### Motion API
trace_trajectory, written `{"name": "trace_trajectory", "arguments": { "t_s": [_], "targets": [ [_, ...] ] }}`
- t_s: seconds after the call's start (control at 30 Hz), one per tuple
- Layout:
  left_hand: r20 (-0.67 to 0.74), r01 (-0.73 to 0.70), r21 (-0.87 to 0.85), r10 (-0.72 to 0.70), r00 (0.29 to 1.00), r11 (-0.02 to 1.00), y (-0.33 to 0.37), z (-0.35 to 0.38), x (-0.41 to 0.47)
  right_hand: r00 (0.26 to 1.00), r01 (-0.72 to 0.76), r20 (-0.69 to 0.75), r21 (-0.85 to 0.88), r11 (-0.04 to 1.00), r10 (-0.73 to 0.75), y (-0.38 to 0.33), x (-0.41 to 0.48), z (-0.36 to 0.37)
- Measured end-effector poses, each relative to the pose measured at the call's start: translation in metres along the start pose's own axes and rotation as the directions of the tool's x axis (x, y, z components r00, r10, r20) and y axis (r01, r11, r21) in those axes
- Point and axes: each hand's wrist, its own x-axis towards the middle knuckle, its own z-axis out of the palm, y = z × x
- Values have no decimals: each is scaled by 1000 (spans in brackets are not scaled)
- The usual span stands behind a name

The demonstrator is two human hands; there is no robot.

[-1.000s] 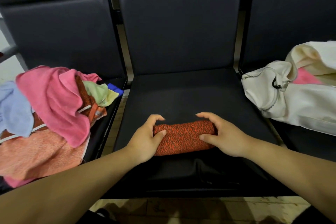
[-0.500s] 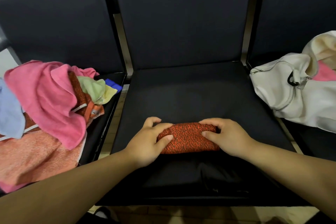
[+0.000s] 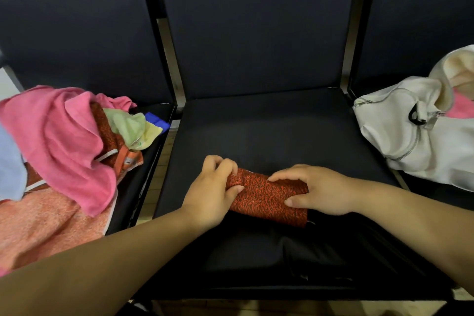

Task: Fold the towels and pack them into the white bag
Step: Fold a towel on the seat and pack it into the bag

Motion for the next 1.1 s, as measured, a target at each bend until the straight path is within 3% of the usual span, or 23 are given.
{"name": "trace_trajectory", "arguments": {
  "t_s": [0.13,0.23,0.37,0.53,0.7,0.9,1.1],
  "targets": [
    [90,-25,-52,30,995,998,-6,4,5,994,11,112,-14,1000,-9,-10,7,-7],
    [174,-15,-93,31,984,996,-11,3,5,976,-83,210,161,984,48,-13,14,-14],
    [290,-9,-38,20,957,999,-12,4,5,922,-282,370,442,851,113,-15,21,-16],
    [330,-29,28,18,944,999,-7,7,10,869,-383,483,526,759,104,-18,26,-13],
    [291,-23,-99,51,955,995,-8,9,14,924,-331,358,567,754,136,-18,19,-1],
    [188,-25,-414,112,976,910,40,0,28,992,-116,106,492,863,73,-25,-31,-44],
    [93,-242,-371,295,951,897,155,-32,78,982,13,-170,512,859,86,-21,-120,-118]
  ]
}}
